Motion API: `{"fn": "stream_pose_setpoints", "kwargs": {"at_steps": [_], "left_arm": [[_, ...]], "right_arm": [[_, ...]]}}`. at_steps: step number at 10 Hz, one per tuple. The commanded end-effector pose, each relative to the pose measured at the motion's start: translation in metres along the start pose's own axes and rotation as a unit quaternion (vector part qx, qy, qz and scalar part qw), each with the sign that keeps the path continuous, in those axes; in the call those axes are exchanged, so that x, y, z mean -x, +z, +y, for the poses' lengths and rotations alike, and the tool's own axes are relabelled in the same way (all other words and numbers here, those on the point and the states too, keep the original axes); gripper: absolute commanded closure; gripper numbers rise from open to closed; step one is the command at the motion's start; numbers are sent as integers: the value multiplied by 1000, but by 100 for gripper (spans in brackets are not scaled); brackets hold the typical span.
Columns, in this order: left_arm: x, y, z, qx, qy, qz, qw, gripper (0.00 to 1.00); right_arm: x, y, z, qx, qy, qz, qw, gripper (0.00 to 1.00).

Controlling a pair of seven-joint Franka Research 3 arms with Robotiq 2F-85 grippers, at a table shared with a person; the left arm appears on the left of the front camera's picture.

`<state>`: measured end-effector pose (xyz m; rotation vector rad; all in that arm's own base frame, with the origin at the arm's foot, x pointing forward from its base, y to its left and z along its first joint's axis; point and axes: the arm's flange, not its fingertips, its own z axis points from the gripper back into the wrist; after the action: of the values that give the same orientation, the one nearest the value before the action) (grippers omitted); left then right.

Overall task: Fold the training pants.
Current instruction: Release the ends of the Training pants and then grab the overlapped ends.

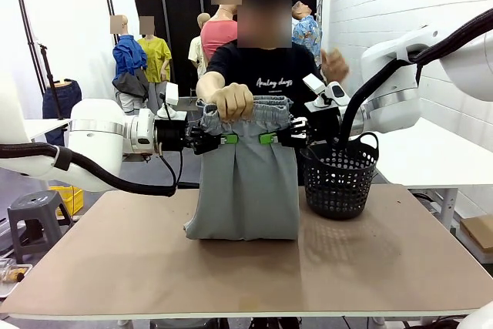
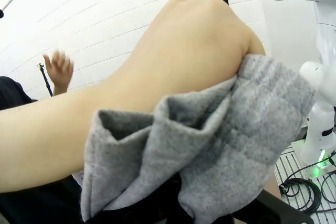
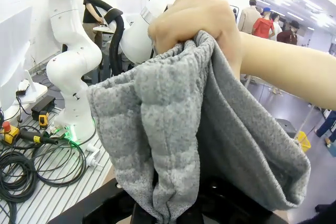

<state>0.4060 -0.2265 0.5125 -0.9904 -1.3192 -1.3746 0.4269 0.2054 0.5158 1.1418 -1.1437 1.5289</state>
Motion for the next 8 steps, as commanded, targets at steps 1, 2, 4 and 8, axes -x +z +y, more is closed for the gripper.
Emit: {"fn": "stream_pose_setpoints", "kwargs": {"at_steps": [1,2,4,8], "left_arm": [[-4,0,0,-3,-4,0,1000,100],[-4,0,0,-3,-4,0,1000,100],[-4,0,0,-3,-4,0,1000,100],[-4,0,0,-3,-4,0,1000,100]], "right_arm": [[0,-1,3,0,-1,-11,1000,100],[0,-1,3,0,-1,-11,1000,100],[0,-1,3,0,-1,-11,1000,100],[0,-1,3,0,-1,-11,1000,100]]}}
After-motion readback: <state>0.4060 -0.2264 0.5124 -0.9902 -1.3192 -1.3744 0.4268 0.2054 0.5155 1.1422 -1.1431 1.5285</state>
